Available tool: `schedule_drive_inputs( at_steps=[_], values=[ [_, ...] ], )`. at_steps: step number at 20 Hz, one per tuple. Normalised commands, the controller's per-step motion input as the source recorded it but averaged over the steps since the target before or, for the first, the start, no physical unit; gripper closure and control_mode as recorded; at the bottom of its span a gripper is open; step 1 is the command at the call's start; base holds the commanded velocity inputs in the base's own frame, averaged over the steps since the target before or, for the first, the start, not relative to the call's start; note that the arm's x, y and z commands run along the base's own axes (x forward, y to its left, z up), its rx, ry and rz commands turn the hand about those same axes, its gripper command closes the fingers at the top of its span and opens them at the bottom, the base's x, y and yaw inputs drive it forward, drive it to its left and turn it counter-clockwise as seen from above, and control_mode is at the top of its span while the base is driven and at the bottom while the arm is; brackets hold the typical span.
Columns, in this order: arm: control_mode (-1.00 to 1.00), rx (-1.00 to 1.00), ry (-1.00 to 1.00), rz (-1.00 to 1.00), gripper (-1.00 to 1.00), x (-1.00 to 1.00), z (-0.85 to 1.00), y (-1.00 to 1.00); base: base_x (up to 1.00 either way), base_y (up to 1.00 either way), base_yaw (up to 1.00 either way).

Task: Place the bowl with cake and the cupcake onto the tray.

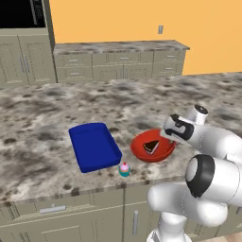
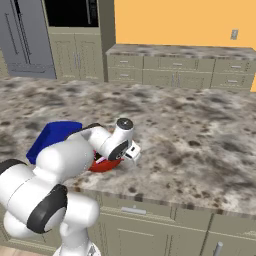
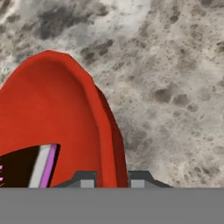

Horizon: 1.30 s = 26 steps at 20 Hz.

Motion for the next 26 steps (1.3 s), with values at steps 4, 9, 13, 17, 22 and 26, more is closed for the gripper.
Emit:
schedule_drive_inputs(
  at_steps=[4,9,13,17,22,26],
  values=[
    [-1.0,0.29,0.0,0.0,1.0,0.08,0.85,-0.13,0.0,0.0,0.0],
    [-1.0,0.3,-0.02,0.0,1.0,0.2,0.26,0.35,0.0,0.0,0.0],
    [-1.0,0.11,-0.05,0.0,1.0,0.29,0.0,0.99,0.0,0.0,0.0],
    [-1.0,0.04,-0.09,-0.01,1.0,0.24,0.0,1.0,0.0,0.0,0.0],
    [-1.0,0.0,-0.11,-0.01,1.0,0.18,0.0,1.0,0.0,0.0,0.0],
    [-1.0,0.0,-0.07,-0.03,1.0,0.33,0.0,1.0,0.0,0.0,0.0]
  ],
)
